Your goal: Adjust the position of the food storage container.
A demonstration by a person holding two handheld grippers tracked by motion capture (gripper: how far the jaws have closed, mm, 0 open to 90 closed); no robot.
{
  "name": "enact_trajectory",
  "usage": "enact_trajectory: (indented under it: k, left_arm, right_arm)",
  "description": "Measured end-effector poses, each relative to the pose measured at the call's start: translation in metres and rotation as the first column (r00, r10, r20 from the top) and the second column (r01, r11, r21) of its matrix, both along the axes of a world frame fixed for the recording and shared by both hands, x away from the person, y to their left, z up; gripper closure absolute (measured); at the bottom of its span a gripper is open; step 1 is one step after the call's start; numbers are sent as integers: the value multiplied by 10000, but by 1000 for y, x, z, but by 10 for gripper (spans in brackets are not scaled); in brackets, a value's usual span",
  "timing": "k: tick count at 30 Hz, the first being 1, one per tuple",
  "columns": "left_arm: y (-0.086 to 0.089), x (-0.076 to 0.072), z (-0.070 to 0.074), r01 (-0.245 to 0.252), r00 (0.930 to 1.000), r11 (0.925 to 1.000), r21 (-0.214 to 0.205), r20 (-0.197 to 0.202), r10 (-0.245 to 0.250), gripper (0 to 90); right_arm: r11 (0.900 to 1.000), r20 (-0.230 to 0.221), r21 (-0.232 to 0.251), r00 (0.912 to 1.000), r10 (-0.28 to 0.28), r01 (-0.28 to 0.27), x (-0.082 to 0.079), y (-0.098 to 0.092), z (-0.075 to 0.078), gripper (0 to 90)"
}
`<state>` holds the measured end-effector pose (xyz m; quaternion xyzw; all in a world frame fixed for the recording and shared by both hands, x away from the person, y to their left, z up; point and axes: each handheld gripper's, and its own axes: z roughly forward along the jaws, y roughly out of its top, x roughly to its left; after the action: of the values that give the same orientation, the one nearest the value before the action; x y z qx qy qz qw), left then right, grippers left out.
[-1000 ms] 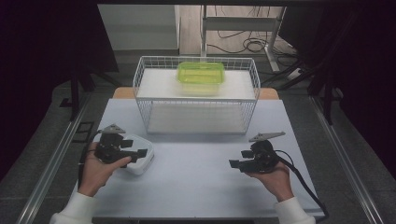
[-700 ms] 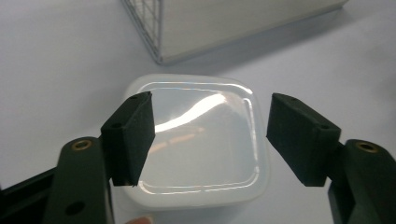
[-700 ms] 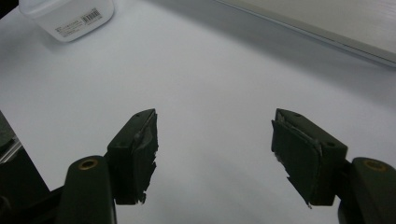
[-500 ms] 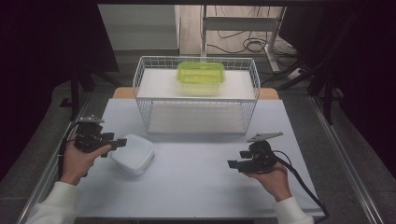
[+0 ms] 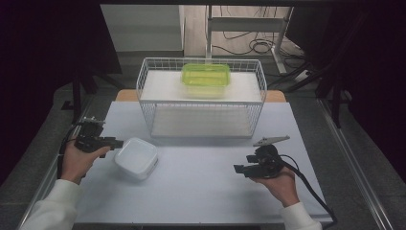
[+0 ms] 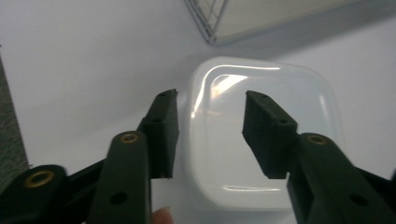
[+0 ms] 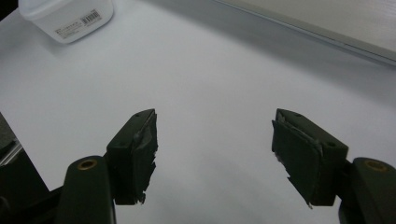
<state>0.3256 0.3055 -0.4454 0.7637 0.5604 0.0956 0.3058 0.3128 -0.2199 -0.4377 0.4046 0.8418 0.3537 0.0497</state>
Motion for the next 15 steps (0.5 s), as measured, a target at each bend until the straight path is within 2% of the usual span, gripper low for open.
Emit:
enact_trajectory:
  k: [1,3,4,7,10,11,12,13,15]
  left_arm:
    - [3,2,-3,-37,9999,9998,196,-127,40,614]
    - [4,4,-4,-57,9998,9996,280,-179,62,624]
    - [6,6,-6,-76,9997,9986,522,-208,87,641]
    - [10,10,-9,-40,9993,9974,715,-378,67,654]
    - [11,12,-13,-60,9985,9975,703,-542,98,670]
    - [11,14,-17,-11,9971,9983,590,-754,55,718]
    - [11,14,-17,-11,9971,9983,590,-754,55,744]
    - [11,15,-19,59,9960,9980,623,-895,-3,744]
    - [10,17,-22,128,9946,9976,682,-1039,-56,842]
  right_arm:
    - [10000,-12,-24,10000,6,-6,0,0,0,306]
    - [10000,-15,-38,10000,1,-1,0,0,-1,306]
    - [10000,-16,-34,10000,-1,1,0,1,-1,306]
    - [10000,-34,-76,10000,-5,4,0,1,-2,306]
    - [9999,-34,-142,10000,6,-7,0,1,-2,305]
    - [9998,-33,-181,10000,0,0,1,1,-3,305]
    - [9998,-33,-181,10000,0,0,1,1,-3,305]
    - [9998,-30,-206,10000,1,-2,1,1,-3,304]
    - [9996,-39,-296,10000,4,-5,1,1,-3,303]
